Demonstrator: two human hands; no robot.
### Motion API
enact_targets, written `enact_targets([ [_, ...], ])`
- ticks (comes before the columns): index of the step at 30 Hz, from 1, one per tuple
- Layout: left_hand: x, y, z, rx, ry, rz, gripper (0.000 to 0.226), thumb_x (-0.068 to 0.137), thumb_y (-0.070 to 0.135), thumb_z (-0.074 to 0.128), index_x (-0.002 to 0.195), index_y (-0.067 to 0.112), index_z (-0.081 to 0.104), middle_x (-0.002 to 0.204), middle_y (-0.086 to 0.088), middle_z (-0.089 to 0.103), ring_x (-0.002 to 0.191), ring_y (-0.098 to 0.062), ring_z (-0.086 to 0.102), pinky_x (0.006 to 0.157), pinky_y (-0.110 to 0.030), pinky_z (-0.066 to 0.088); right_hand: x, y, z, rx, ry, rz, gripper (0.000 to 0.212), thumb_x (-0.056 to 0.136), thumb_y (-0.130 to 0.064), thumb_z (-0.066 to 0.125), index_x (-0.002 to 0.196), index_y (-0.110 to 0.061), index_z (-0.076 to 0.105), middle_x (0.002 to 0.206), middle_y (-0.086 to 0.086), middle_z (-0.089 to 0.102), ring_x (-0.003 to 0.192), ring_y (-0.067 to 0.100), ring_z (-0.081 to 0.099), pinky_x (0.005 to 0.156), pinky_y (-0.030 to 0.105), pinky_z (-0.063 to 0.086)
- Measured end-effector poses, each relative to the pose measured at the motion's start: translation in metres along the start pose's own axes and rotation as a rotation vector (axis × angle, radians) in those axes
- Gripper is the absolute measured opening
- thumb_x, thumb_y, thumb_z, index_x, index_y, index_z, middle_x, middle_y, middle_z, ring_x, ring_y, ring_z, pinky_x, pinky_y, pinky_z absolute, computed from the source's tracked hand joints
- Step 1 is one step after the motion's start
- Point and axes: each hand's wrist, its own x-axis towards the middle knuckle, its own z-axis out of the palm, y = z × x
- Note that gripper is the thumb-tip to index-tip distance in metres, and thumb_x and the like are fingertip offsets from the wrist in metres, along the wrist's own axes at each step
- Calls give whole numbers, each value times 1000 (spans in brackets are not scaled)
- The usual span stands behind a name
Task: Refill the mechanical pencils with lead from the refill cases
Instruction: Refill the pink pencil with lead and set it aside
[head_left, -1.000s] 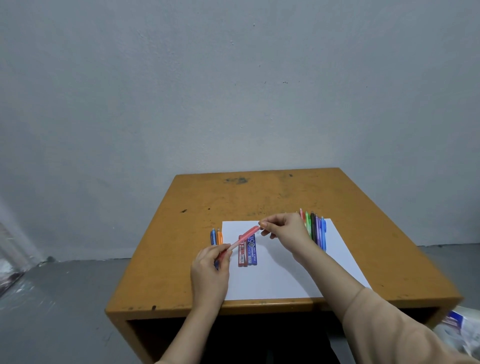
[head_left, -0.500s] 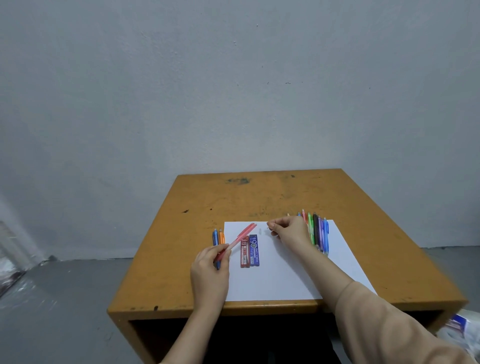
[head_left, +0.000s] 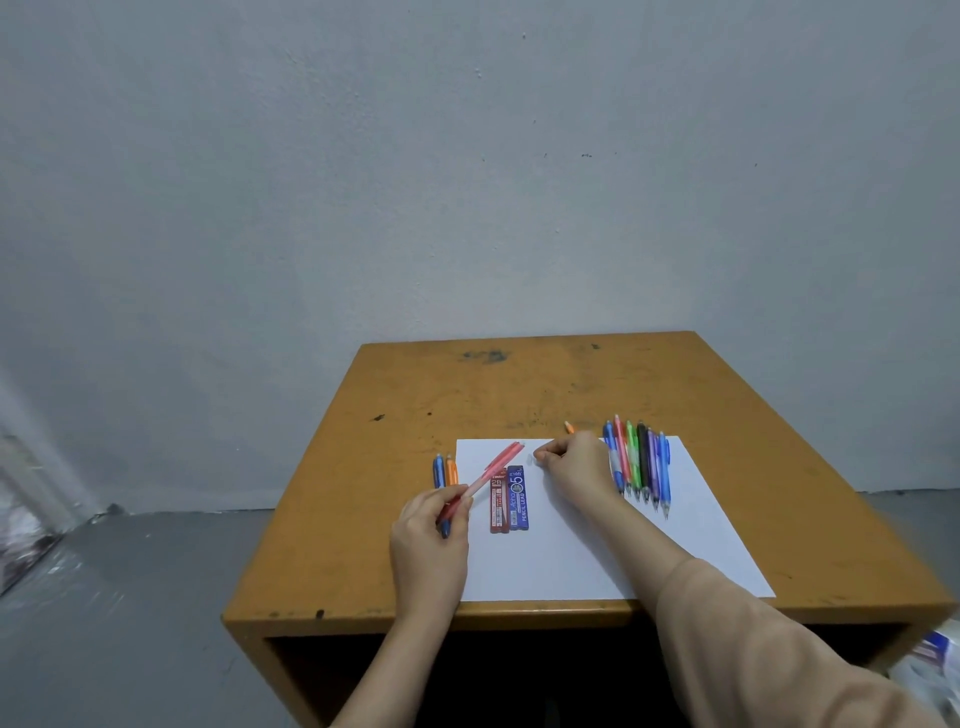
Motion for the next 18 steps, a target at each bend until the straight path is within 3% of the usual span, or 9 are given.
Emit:
enact_targets([
  [3, 0, 0, 0, 3, -4, 2, 16, 86, 19, 67, 102, 17, 73, 93, 13, 63, 91, -10, 60, 76, -29, 54, 3, 0, 2, -40, -15, -1, 14, 91, -8, 61, 84, -3, 72, 115, 14, 67, 115, 24, 56, 77, 24, 36],
  [6, 0, 1, 0, 15, -9, 3, 16, 87, 19, 67, 102, 18, 72, 92, 14, 62, 92, -10, 59, 76, -29, 54, 4, 0, 2, -53, -13, -3, 15, 91, -10, 61, 81, -4, 72, 110, 14, 68, 114, 27, 57, 82, 29, 42],
  [8, 1, 0, 0, 14, -8, 14, 16, 87, 18, 67, 102, 18, 72, 92, 14, 62, 91, -9, 60, 76, -29, 54, 4, -1, 2, -46, -14, 1, 16, 91, -8, 61, 79, -6, 71, 117, 15, 65, 116, 27, 55, 82, 29, 42],
  [10, 0, 0, 0, 14, -6, 28, 15, 86, 17, 68, 101, 17, 73, 90, 15, 62, 90, -9, 60, 75, -28, 54, 4, -1, 2, -44, -25, -1, 19, 91, -5, 58, 76, -11, 69, 131, 17, 57, 121, 26, 52, 79, 26, 39],
  [12, 0, 0, -1, 17, -8, 23, 16, 86, 17, 68, 102, 17, 72, 90, 15, 61, 90, -9, 60, 75, -27, 54, 3, -1, 0, -29, -25, 6, 24, 91, -2, 54, 78, -15, 69, 134, 16, 55, 114, 26, 55, 69, 24, 38],
  [16, 0, 0, -1, 24, -13, 20, 17, 87, 18, 67, 103, 17, 72, 91, 15, 61, 91, -8, 59, 76, -26, 53, -5, -4, -10, 41, -34, -19, 24, 93, 0, 49, 97, -8, 72, 105, 13, 65, 90, 22, 57, 62, 20, 39],
  [18, 0, 0, -1, 23, -11, 23, 17, 87, 18, 67, 102, 17, 72, 90, 15, 61, 90, -8, 59, 75, -26, 53, -10, -6, -16, 74, -59, -66, 23, 93, 0, 52, 102, -7, 71, 91, 9, 64, 85, 19, 56, 67, 22, 41],
])
